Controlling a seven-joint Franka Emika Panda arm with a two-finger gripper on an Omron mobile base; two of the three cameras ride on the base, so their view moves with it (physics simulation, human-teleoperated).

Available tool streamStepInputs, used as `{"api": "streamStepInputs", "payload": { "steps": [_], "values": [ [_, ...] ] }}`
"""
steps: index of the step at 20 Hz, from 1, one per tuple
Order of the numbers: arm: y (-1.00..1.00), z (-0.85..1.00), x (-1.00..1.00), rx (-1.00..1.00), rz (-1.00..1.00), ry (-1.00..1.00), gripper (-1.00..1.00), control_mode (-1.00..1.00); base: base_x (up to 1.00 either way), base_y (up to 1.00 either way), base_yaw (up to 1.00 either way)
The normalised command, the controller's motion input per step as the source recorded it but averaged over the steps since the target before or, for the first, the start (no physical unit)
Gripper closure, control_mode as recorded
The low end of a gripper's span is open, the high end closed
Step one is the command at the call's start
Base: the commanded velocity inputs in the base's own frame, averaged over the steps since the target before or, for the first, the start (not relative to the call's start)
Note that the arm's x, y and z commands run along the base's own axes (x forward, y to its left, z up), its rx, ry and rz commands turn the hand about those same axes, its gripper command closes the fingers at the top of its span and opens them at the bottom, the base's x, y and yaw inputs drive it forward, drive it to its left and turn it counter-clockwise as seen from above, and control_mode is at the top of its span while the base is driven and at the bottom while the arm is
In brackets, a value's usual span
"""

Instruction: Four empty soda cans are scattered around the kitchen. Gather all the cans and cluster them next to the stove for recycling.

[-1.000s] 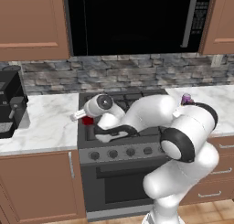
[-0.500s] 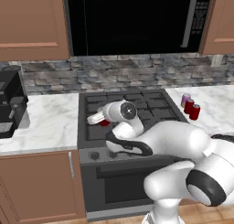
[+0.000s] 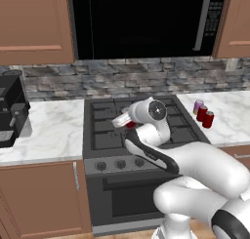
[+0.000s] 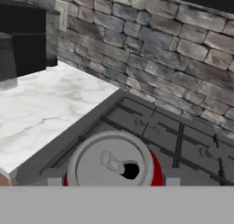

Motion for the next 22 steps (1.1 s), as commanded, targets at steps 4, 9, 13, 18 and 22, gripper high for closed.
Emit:
{"api": "streamStepInputs", "payload": {
  "steps": [4, 9, 13, 18, 22],
  "values": [
    [-0.61, 0.05, -0.1, -0.15, -0.04, 0.0, 1.0, -1.0, 0.0, 0.0, 0.0],
    [-0.67, 0.0, -0.15, -0.13, -0.01, 0.0, 1.0, -1.0, 0.0, 0.0, 0.0],
    [-0.74, 0.0, -0.14, -0.12, 0.0, -0.02, 1.0, -1.0, 0.0, 0.0, 0.0],
    [-0.8, 0.0, -0.1, -0.08, 0.0, -0.02, 1.0, -1.0, 0.0, 0.0, 0.0],
    [-0.76, 0.0, -0.09, 0.0, 0.0, -0.01, 1.0, -1.0, 0.0, 0.0, 0.0]
  ]
}}
